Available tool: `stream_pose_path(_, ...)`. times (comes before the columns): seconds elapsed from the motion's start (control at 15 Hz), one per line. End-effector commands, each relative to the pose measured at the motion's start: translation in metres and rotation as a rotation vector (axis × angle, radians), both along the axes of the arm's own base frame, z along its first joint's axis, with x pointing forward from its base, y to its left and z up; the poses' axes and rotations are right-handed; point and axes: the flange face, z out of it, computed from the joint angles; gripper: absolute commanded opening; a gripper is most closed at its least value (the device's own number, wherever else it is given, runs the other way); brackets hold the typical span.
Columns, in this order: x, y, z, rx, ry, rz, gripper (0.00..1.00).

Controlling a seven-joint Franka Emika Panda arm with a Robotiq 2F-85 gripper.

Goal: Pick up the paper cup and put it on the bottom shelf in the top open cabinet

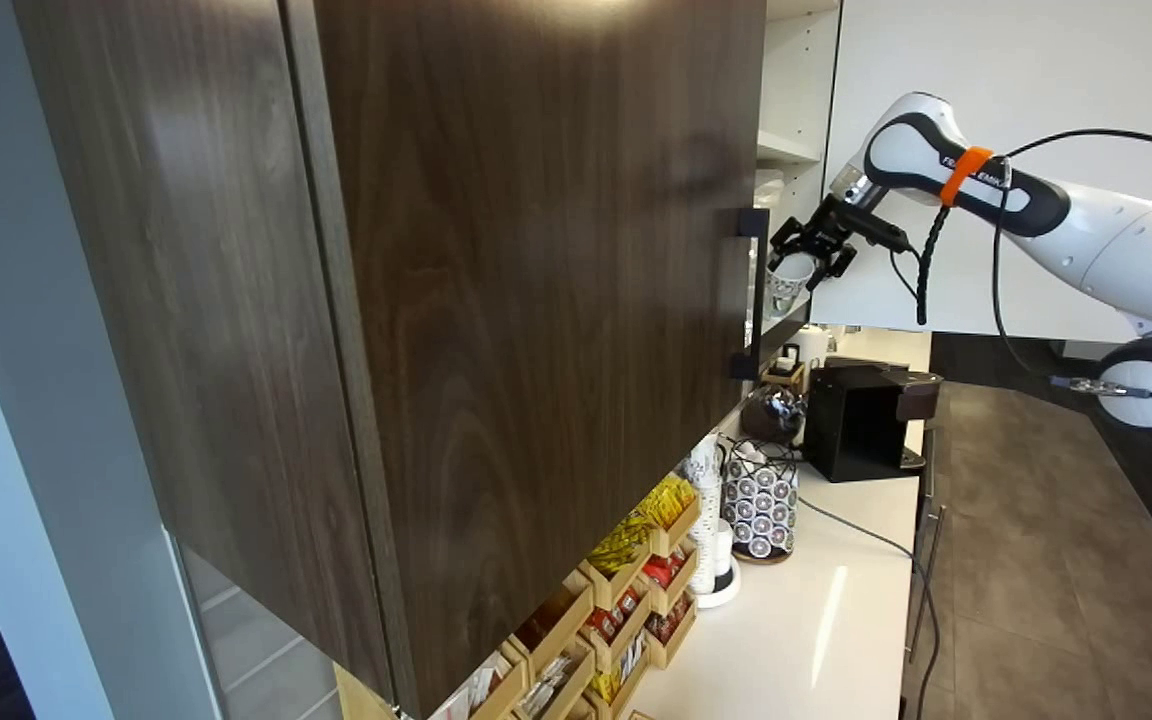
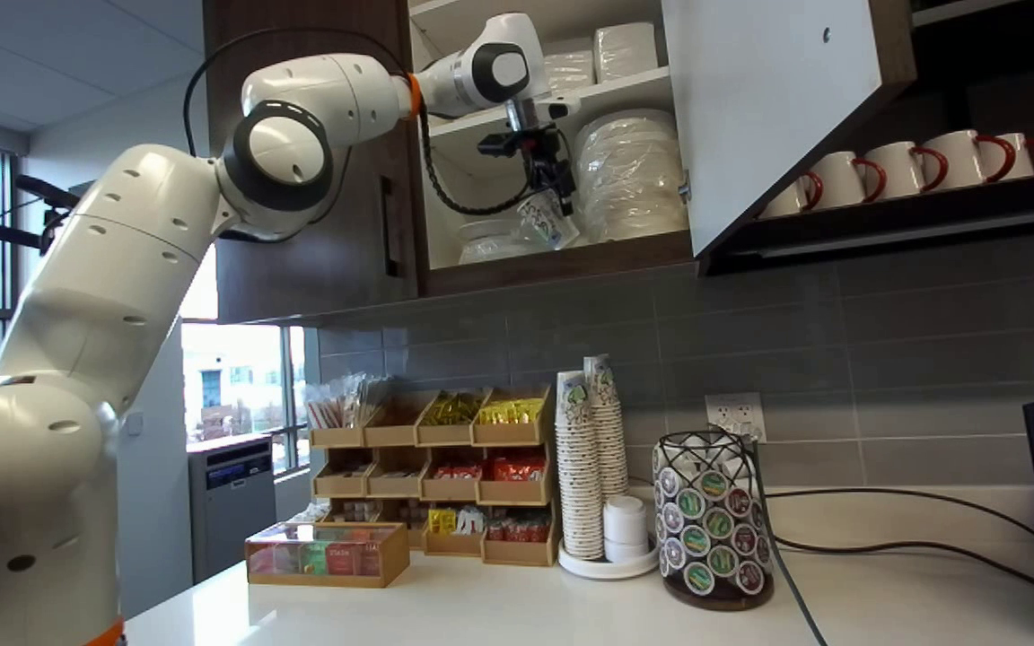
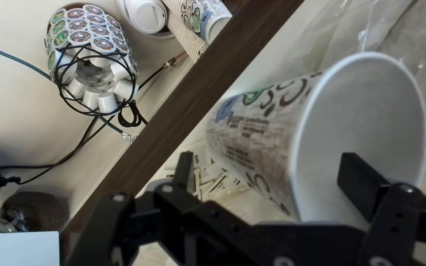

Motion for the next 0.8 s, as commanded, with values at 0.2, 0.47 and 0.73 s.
stream_pose_path(0.2,0.01,-0.007,-0.004,0.026,-0.005,-0.04,0.81)
stream_pose_path(0.47,0.009,-0.011,0.001,0.047,-0.017,-0.065,0.51)
stream_pose_path(0.73,0.01,-0.01,0.006,0.043,-0.045,-0.06,0.93)
